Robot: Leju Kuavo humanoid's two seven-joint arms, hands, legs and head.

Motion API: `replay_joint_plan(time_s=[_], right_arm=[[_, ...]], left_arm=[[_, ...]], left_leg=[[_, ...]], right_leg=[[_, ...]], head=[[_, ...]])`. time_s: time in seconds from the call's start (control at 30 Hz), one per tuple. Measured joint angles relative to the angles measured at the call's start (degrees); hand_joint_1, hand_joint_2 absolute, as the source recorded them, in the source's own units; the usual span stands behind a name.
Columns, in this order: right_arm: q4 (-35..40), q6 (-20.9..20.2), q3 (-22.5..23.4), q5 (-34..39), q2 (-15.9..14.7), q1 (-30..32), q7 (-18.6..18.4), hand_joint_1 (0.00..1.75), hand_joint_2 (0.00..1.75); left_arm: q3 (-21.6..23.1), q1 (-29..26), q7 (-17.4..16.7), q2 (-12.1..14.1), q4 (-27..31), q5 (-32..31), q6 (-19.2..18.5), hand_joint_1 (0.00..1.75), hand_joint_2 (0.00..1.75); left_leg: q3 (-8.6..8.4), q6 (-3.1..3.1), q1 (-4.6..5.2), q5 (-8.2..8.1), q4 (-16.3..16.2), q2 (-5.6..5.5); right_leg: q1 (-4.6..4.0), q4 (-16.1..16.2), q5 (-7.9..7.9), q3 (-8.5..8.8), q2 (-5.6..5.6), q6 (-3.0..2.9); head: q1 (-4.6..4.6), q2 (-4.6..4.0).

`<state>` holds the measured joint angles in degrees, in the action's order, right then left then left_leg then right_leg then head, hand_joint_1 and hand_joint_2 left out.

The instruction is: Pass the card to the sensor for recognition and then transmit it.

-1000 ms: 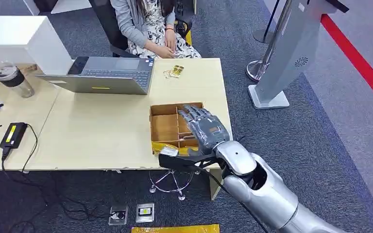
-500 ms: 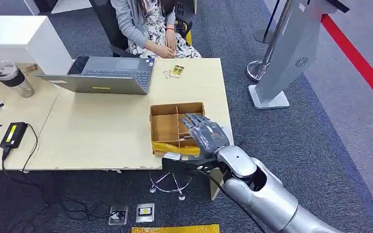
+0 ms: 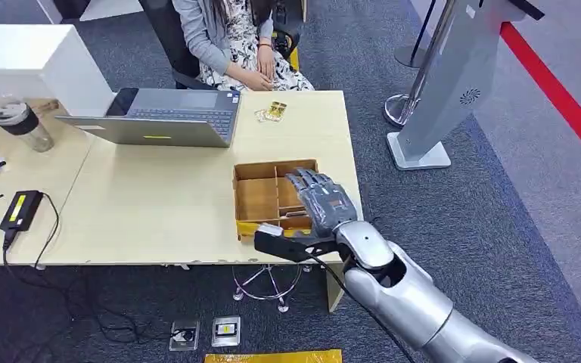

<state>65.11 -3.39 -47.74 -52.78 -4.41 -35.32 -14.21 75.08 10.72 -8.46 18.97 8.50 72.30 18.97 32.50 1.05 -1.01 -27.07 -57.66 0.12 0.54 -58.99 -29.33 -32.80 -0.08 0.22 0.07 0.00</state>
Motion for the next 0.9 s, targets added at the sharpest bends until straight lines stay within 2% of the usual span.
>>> replay_joint_plan(time_s=[0.23, 0.9], right_arm=[[-6.0, 1.6, 0.0, -0.8, 2.6, -1.3, 0.5, 0.00, 1.75], [-12.3, 1.9, 0.1, -1.0, 4.3, -1.9, 1.0, 0.00, 1.75]], left_arm=[[0.2, 0.0, 0.1, 0.0, 0.0, -0.1, -0.3, 0.00, 0.00], [1.0, 0.0, 0.2, 0.0, 0.0, -0.1, -0.1, 0.00, 0.00]], left_leg=[[0.00, 0.00, 0.00, 0.00, 0.0, -0.01], [-0.01, 0.00, 0.00, 0.00, 0.0, -0.01]], right_leg=[[0.00, 0.0, 0.00, 0.00, -0.02, 0.00], [0.00, 0.0, 0.00, 0.00, -0.01, 0.00]], head=[[0.00, 0.00], [0.00, 0.00]])
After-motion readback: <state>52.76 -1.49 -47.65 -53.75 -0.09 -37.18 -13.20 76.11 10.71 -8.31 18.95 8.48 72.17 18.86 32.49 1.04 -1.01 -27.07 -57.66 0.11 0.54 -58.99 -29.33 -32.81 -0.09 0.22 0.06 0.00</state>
